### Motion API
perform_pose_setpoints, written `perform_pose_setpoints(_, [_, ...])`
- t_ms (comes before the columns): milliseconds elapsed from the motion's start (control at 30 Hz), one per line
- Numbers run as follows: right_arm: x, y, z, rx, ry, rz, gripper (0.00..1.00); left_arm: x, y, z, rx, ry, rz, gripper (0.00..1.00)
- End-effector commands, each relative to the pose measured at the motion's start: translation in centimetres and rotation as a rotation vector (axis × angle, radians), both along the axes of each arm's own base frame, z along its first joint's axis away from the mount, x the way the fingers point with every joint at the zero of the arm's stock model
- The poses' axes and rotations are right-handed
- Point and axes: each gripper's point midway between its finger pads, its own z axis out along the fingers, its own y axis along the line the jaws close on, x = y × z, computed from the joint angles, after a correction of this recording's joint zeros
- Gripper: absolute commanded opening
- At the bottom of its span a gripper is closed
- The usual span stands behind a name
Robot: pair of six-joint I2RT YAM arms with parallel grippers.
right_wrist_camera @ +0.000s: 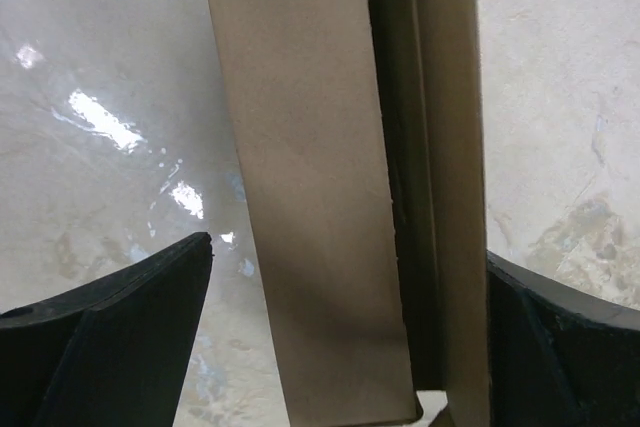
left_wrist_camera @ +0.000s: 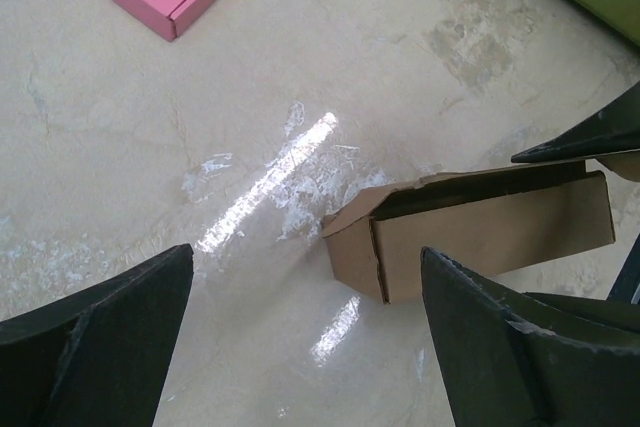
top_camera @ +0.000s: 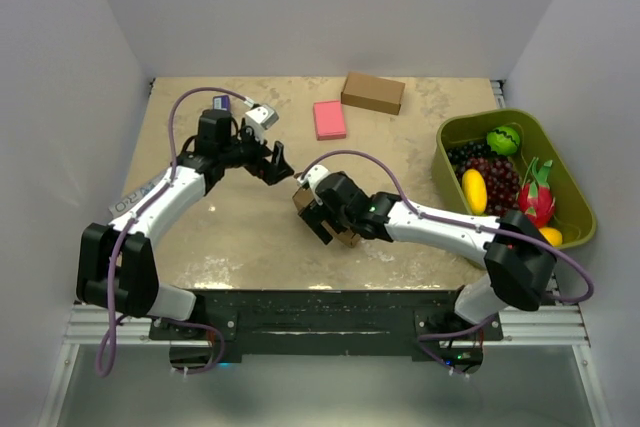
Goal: Fold the paper box
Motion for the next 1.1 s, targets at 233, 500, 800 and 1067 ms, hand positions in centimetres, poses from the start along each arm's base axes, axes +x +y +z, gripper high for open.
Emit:
perform_pose_setpoints(233, [1.3,1.9,1.5,-0.016,-0.079,0.119,0.53,0.0,0.9,2.7,-0.029,-0.047,0.028,1.0])
perform_pose_setpoints(500, [0.1,2.5,0.8,-0.056,-0.062,0.313,0.51,-2.6,0.0,3.3,-0.061,-0.054,-0.093,1.0])
perform_pose_setpoints(800, [0.9,1.7,0.8,-0.051,-0.028,0.355,0.57,-2.6,1.7,0.5,0.059,-0.008,-0.04,1.0])
perform_pose_setpoints(1067, [1.1,1.4,1.1,-0.029,-0.025,0.35,0.57,-5.2,2.7,1.4,0.042,-0.131,-0.057,1.0])
